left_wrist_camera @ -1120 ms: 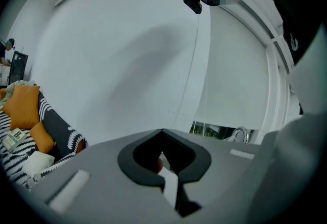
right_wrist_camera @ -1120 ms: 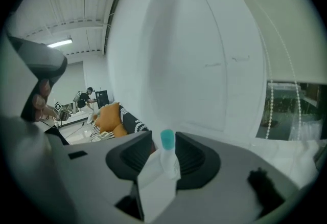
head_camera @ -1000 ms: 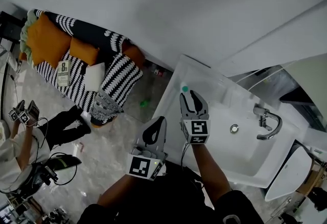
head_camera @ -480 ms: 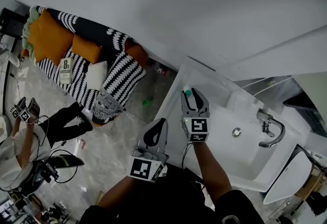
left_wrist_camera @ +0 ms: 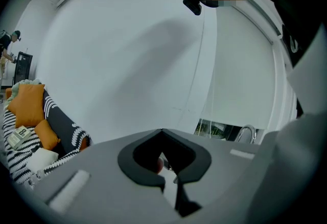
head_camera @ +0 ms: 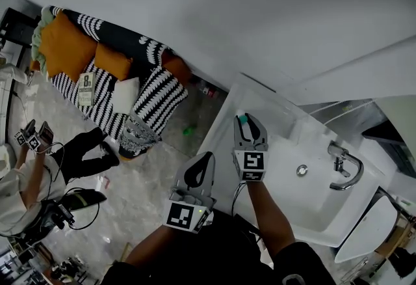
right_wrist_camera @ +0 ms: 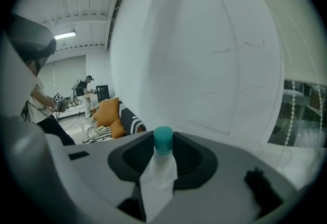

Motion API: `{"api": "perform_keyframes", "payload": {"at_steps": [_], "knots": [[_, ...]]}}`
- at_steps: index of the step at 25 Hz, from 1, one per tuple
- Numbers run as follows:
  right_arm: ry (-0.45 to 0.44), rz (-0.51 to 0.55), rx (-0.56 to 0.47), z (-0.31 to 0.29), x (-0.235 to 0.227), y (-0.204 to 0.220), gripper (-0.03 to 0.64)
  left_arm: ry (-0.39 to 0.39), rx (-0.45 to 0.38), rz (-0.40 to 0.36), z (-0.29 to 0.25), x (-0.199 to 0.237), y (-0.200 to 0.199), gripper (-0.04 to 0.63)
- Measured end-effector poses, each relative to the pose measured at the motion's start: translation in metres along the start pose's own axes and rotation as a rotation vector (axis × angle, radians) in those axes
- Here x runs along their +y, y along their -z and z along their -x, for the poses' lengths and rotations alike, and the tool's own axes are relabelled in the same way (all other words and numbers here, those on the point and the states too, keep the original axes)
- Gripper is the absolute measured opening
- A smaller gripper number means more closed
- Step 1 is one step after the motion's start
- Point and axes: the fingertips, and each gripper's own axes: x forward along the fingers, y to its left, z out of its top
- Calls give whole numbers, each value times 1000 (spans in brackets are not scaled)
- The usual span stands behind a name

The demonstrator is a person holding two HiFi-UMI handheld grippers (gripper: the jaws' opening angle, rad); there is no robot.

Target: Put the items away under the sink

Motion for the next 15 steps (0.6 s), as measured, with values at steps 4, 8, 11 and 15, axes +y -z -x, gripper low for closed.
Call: {"api": "perform_keyframes", "payload": {"at_steps": [4, 8, 11, 15], "knots": [[-9, 1, 11, 2, 0, 3, 121, -5, 8, 8, 2, -1, -1, 9], [-12, -4, 12, 7, 0, 3, 120, 0, -5, 1, 7, -2, -3, 9], [-16, -9, 7, 12, 4, 3, 118, 3, -6, 2, 11, -2, -3, 9], [-15, -5, 5, 22, 7, 7, 118, 9, -16, 1, 19, -3, -5, 9]]}}
